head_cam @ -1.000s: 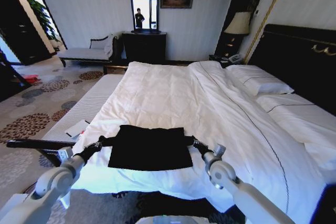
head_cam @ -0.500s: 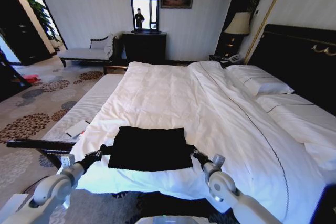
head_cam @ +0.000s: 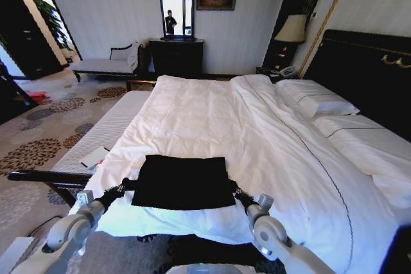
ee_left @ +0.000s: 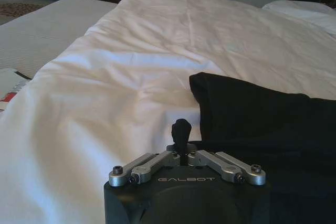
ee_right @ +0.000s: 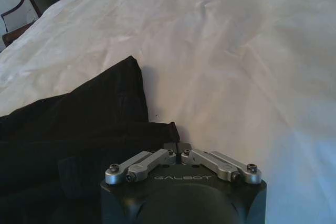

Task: Fold the clothes on the bed.

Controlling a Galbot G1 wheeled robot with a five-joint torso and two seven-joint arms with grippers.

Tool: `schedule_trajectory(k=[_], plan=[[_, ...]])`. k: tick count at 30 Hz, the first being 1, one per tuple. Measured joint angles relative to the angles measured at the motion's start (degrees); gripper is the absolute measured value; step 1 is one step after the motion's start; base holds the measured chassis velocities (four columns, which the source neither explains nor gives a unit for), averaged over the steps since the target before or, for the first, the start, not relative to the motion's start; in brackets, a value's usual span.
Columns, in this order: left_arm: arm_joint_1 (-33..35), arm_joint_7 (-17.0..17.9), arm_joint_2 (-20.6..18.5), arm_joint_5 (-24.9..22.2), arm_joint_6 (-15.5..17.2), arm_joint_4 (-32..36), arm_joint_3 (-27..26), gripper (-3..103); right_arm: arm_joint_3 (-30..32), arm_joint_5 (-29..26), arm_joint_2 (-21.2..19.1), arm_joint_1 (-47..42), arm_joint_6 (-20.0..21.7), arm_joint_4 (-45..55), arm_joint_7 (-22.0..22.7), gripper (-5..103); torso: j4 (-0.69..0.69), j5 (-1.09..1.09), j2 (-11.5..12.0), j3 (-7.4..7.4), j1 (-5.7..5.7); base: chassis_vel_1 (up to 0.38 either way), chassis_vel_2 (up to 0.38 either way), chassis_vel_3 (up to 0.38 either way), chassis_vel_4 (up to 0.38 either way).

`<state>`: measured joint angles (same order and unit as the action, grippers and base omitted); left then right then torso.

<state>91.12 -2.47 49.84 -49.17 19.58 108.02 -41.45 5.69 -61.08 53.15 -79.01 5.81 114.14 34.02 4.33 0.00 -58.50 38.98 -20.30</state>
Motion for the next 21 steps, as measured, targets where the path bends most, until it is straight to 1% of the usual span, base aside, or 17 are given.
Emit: schedule_trajectory(k=[7,10,11,12,13,14,15,16,17,18,19,20,21], plan=[[-0.03,-0.03,0.12,0.28,-0.16,0.22,0.00,1,0.01,0.48,0.19,-0.50,0.00,0.87,0.40,0,-0.01,0.00,0.00,0.00,0.00,0.000,0.000,0.000,0.000],[0.51,-0.63,0.57,1.08,-1.49,1.54,-0.38,1,0.19,1.92,0.17,-0.79,0.04,1.06,0.67,0,-0.01,0.00,0.00,0.00,0.00,0.000,0.000,0.000,0.000],[0.51,-0.63,0.57,1.08,-1.49,1.54,-0.38,1,0.19,1.92,0.17,-0.79,0.04,1.06,0.67,0,-0.01,0.00,0.00,0.00,0.00,0.000,0.000,0.000,0.000],[1.06,-1.22,0.95,1.77,-2.75,2.72,-0.94,-1,0.36,2.81,0.11,-0.96,0.04,1.57,0.74,5,0.01,0.00,0.00,0.00,0.00,0.000,0.000,0.000,0.000],[1.50,-1.83,1.32,2.60,-3.63,3.53,-1.45,-1,0.47,3.21,0.10,-1.06,0.04,2.11,0.74,11,0.01,0.00,0.00,0.00,0.00,0.000,0.000,0.000,0.000],[2.29,-2.98,2.15,4.40,-5.35,4.95,-2.51,4,0.67,3.72,0.10,-1.23,0.00,3.03,0.72,17,0.00,0.01,0.00,0.00,0.00,0.000,0.000,0.000,0.000],[2.29,-2.98,2.15,4.40,-5.35,4.95,-2.51,4,0.67,3.72,0.10,-1.23,0.00,3.03,0.72,17,0.00,0.01,0.00,0.00,0.00,0.000,0.000,0.000,0.000],[3.04,-4.18,3.18,5.91,-7.17,6.41,-3.81,10,1.22,4.37,0.13,-1.60,-0.19,4.45,0.67,22,-0.02,0.01,0.00,0.00,0.00,0.000,0.000,0.000,0.000],[3.31,-4.78,3.71,6.33,-7.95,7.10,-4.48,15,1.52,4.61,0.16,-1.82,-0.29,5.09,0.61,22,-0.03,0.01,0.00,0.00,0.00,0.000,0.000,0.000,0.000],[3.33,-6.13,4.76,5.95,-9.43,8.67,-5.86,20,3.31,5.09,0.35,-2.97,-0.71,7.50,0.43,27,-0.05,0.02,0.00,0.00,0.00,0.000,0.000,0.000,0.000],[2.87,-6.75,5.11,5.03,-9.92,9.30,-6.29,20,4.60,5.21,0.51,-3.66,-0.97,8.81,0.35,33,-0.05,0.02,0.00,0.00,0.00,0.000,0.000,0.000,0.000],[2.09,-7.27,5.35,3.73,-10.32,9.73,-6.68,26,6.08,5.26,0.67,-4.39,-1.26,10.14,0.33,39,-0.02,0.01,0.00,0.00,0.01,0.000,0.000,0.000,0.000],[2.09,-7.27,5.35,3.73,-10.32,9.73,-6.68,26,6.08,5.26,0.67,-4.39,-1.26,10.14,0.33,39,-0.02,0.01,0.00,0.00,0.01,0.000,0.000,0.000,0.000]])
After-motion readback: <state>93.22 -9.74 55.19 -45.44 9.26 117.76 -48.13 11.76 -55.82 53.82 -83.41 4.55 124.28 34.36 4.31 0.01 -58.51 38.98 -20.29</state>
